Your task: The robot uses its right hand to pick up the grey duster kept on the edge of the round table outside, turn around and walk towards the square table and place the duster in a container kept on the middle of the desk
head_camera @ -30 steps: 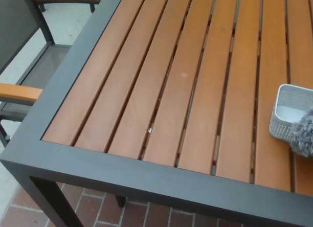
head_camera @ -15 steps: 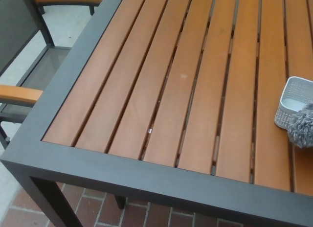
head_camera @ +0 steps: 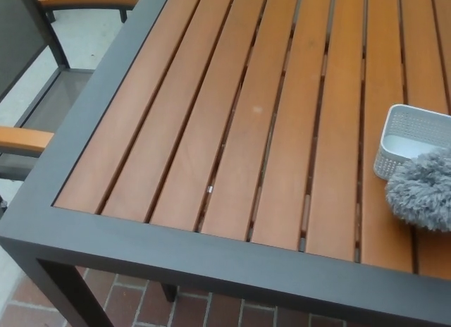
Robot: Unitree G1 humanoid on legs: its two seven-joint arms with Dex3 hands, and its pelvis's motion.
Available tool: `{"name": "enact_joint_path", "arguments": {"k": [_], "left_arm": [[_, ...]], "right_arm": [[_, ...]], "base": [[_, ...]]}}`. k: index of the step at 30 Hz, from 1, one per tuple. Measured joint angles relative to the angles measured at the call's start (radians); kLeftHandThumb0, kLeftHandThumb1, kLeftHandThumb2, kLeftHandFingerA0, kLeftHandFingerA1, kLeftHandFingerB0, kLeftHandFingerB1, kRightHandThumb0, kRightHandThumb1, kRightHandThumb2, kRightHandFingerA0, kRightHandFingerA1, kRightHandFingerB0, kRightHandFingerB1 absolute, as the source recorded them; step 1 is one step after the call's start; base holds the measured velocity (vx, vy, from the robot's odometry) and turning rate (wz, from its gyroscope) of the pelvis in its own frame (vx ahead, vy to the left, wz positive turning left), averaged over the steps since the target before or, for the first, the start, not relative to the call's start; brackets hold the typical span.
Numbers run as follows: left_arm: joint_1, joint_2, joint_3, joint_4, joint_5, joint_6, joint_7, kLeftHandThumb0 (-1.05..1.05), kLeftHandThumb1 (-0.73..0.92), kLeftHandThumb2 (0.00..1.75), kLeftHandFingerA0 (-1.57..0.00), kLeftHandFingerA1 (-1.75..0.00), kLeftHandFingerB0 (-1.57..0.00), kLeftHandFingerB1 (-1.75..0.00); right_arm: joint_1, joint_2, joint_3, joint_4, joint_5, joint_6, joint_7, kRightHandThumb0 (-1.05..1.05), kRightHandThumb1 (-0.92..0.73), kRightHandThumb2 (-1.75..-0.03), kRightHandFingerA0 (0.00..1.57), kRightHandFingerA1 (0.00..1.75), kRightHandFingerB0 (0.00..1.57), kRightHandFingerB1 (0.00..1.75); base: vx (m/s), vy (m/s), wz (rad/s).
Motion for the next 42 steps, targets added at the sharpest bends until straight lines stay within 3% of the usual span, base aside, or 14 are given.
{"name": "enact_joint_path", "arguments": {"k": [4,5,6,11,12,14,16,17,20,22,26,40,41,42], "left_arm": [[0.001,0.000,0.000,-0.001,0.000,0.000,-0.003,-0.48,0.25,0.71,-1.04,-0.84,-0.77,-0.81],[0.001,0.000,0.000,0.000,0.000,0.000,-0.003,-0.53,0.22,0.88,-0.94,-0.89,-0.74,-0.83],[0.001,0.000,0.000,0.001,0.000,0.000,-0.003,-0.54,0.21,0.87,-0.96,-0.89,-0.74,-0.84],[-0.001,-0.003,0.000,0.014,0.000,0.000,-0.002,-0.54,0.21,0.87,-0.96,-0.89,-0.74,-0.84],[-0.001,-0.003,0.000,0.017,0.000,0.000,-0.002,-0.56,0.16,0.79,-1.07,-0.87,-0.90,-0.83],[-0.002,-0.003,-0.001,0.021,0.000,0.000,-0.002,-0.53,0.23,0.68,-1.11,-0.77,-0.94,-0.76],[-0.002,-0.003,-0.003,0.022,0.001,0.000,0.000,-0.53,0.23,0.68,-1.11,-0.77,-0.94,-0.76],[-0.002,-0.003,-0.005,0.023,0.001,0.000,0.000,-0.53,0.23,0.69,-1.11,-0.77,-0.92,-0.76],[-0.002,-0.003,-0.010,0.035,0.001,0.000,0.001,-0.53,0.23,0.69,-1.11,-0.77,-0.92,-0.76],[-0.003,-0.003,-0.012,0.039,0.001,0.000,0.001,-0.54,0.30,0.64,-1.12,-0.73,-1.01,-0.70],[-0.012,-0.003,-0.014,0.048,0.001,-0.001,0.002,-0.56,0.28,0.67,-1.13,-0.75,-1.01,-0.72],[-0.024,-0.005,-0.026,0.057,0.001,-0.005,0.010,-0.56,0.26,0.72,-1.13,-0.79,-0.99,-0.77],[-0.023,-0.005,-0.026,0.055,0.001,-0.005,0.010,-0.56,0.18,0.84,-1.03,-0.92,-0.87,-0.85],[-0.022,-0.005,-0.026,0.053,0.001,-0.005,0.010,-0.56,0.18,0.84,-1.03,-0.92,-0.87,-0.85]], "right_arm": [[0.013,-0.038,-0.026,-0.110,0.030,-0.051,0.047,-0.92,-0.52,-0.90,0.00,0.12,0.00,0.00],[0.015,-0.047,-0.037,-0.133,0.044,-0.063,0.066,-0.91,-0.52,-0.90,0.00,0.13,0.00,0.00],[0.016,-0.051,-0.043,-0.143,0.050,-0.068,0.075,-0.91,-0.49,-0.56,0.00,0.00,0.00,0.00],[0.017,-0.066,-0.083,-0.209,0.097,-0.101,0.164,-0.91,-0.49,-0.56,0.00,0.00,0.00,0.00],[0.017,-0.070,-0.092,-0.220,0.108,-0.107,0.183,-0.87,-0.50,-0.90,0.00,0.11,0.00,0.00],[0.017,-0.083,-0.111,-0.239,0.131,-0.121,0.222,-0.88,-0.49,-0.90,0.00,0.12,0.00,0.00],[0.019,-0.103,-0.129,-0.255,0.148,-0.134,0.249,-0.88,-0.49,-0.90,0.00,0.12,0.00,0.00],[0.019,-0.120,-0.143,-0.264,0.159,-0.143,0.265,-0.91,-0.36,-0.78,0.00,0.00,0.00,0.01],[0.019,-0.172,-0.178,-0.281,0.189,-0.170,0.314,-0.91,-0.36,-0.78,0.00,0.00,0.00,0.01],[0.019,-0.187,-0.190,-0.284,0.202,-0.181,0.335,-1.05,-0.52,-0.57,0.00,0.00,0.00,0.00],[0.014,-0.218,-0.233,-0.281,0.244,-0.209,0.396,-1.03,-0.48,-0.60,0.00,0.00,0.00,0.02],[-0.059,-0.231,-0.355,-0.248,0.416,-0.233,0.620,-1.05,-0.62,-0.59,0.00,0.00,0.00,0.00],[-0.064,-0.237,-0.367,-0.249,0.429,-0.234,0.632,-1.02,-0.51,-0.88,0.00,0.00,0.00,0.00],[-0.068,-0.245,-0.382,-0.250,0.444,-0.235,0.645,-1.02,-0.51,-0.88,0.00,0.00,0.00,0.00]], "base": [[0.00,0.000,0.00],[0.00,0.000,0.00],[0.00,0.000,0.00],[0.00,0.000,0.00],[0.00,0.000,0.00],[0.00,0.000,0.00],[0.00,0.000,0.00],[0.00,0.000,0.00],[0.00,0.000,0.00],[0.00,0.000,0.00],[0.00,0.000,0.00],[0.00,0.000,0.00],[0.00,0.000,0.00],[0.00,0.000,0.00]]}}
